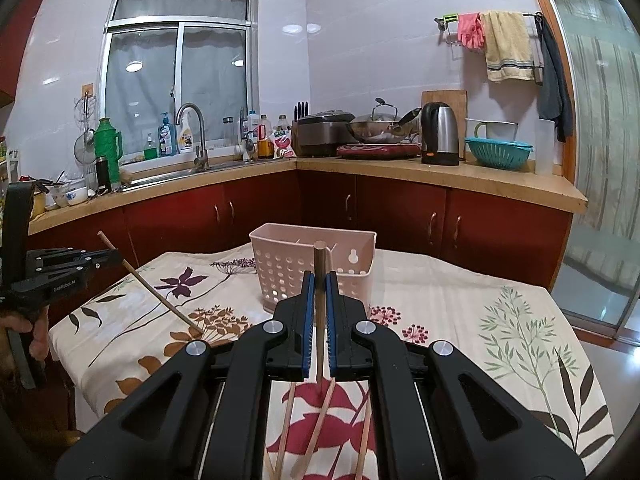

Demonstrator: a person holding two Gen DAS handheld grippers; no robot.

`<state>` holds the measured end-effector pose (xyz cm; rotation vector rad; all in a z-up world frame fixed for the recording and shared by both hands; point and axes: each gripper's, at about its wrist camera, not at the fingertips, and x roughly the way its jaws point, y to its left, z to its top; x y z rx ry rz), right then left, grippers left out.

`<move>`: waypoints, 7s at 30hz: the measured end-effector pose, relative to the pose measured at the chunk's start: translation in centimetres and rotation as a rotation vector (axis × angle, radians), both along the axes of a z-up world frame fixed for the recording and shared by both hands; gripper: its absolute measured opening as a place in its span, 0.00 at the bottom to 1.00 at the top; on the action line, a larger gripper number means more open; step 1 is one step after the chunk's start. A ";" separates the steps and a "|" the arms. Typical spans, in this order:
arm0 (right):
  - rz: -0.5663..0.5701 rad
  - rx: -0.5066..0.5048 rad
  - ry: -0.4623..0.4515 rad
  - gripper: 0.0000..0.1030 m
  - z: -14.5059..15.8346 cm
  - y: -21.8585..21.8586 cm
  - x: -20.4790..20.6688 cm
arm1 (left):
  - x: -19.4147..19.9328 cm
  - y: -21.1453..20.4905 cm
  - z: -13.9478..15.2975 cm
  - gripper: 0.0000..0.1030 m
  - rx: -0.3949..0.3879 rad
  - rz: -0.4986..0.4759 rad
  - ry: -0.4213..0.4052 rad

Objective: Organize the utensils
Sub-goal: 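Lift both held chopsticks upright and carry them over the pink basket, then lower both chopsticks into the pink basket and open both grippers, then move back to the chopstick pile and close the right gripper on one, then close the left gripper on another chopstick while the right gripper holds its chopstick, then lift both chopsticks upright and carry them over the pink basket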

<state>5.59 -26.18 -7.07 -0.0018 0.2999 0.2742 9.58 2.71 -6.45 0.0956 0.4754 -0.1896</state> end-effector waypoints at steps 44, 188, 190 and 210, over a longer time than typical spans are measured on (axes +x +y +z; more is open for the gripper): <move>0.015 0.059 -0.272 0.06 10.2 -0.4 11.6 | 8.7 -5.5 11.4 0.07 -0.093 -0.151 -0.292; -0.145 -0.068 0.060 0.06 -8.9 -3.2 -4.8 | -7.0 -1.8 -6.2 0.07 0.117 0.047 -0.118; -0.144 -0.063 0.046 0.06 -8.2 -3.2 -5.1 | -7.1 -1.8 -5.7 0.07 0.107 0.052 -0.120; -0.115 -0.026 -0.031 0.06 -1.7 -2.6 -6.3 | -7.0 0.0 0.1 0.07 -0.052 0.048 -0.038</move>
